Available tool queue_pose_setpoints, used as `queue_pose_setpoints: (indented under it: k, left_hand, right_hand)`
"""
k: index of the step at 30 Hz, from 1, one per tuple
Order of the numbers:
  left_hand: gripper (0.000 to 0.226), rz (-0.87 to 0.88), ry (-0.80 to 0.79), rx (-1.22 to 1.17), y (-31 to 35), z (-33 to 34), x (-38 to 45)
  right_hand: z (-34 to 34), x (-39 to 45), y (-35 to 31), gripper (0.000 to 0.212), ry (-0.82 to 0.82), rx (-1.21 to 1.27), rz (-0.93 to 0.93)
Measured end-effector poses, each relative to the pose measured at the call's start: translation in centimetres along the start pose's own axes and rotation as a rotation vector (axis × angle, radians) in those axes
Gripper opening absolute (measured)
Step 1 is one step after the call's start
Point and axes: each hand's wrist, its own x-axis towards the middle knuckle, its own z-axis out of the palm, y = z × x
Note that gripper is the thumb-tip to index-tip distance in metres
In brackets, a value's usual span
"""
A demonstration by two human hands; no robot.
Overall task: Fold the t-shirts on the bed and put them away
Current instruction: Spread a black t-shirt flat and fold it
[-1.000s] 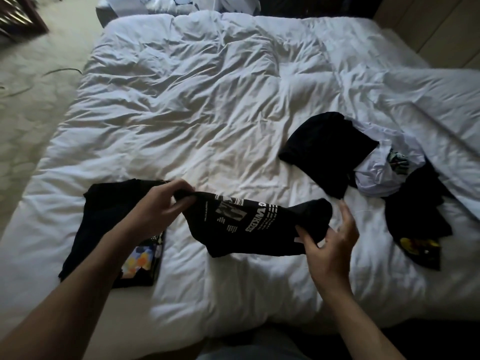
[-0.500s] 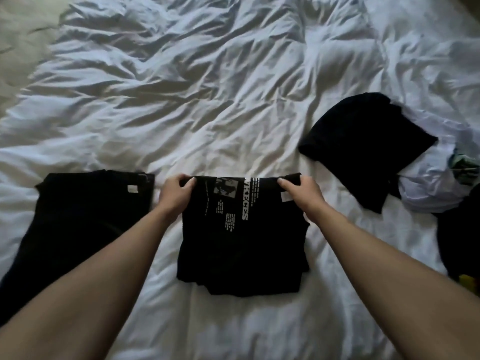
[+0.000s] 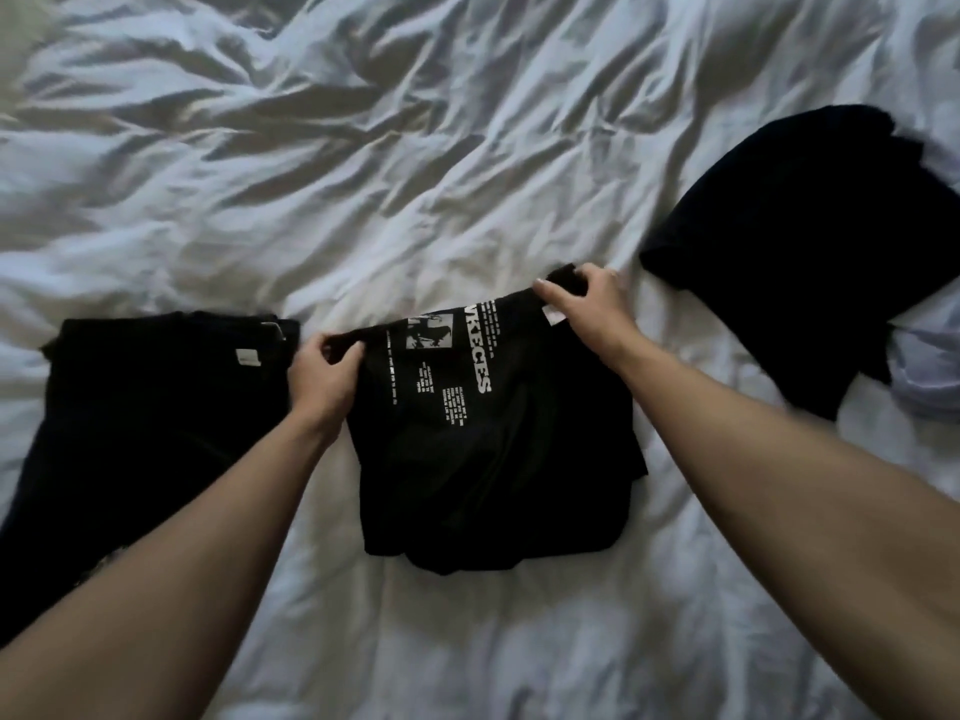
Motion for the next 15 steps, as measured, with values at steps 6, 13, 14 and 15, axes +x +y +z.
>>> queue_pose_setpoints:
  k: [6,13,14,15]
  left_hand:
    - [0.042,-0.278,-0.206,-0.266,-2.8,-0.4,-4.9]
    - [0.020,-0.271,-0.241,-0.333,-4.0,0.0,-8.4]
    - [0.018,-0.229,-0.213,-0.315,-3.9,-0.1,-8.8]
    - [0.017,-0.189,-0.176,-0.293,-4.0,-0.3,-9.3]
  right_hand:
    - [0.8,-6.1,3.2,0.089,0.214,-0.045,0.165]
    - [1.0,-8.9,6.1,0.047,-0.026,0.128,0.233]
    - [0.9,-8.6,5.9,0.043,-0.049,0.162,0.190]
    - [0.7,-8.3,5.6,0.042,-0.076,0.193,0.147]
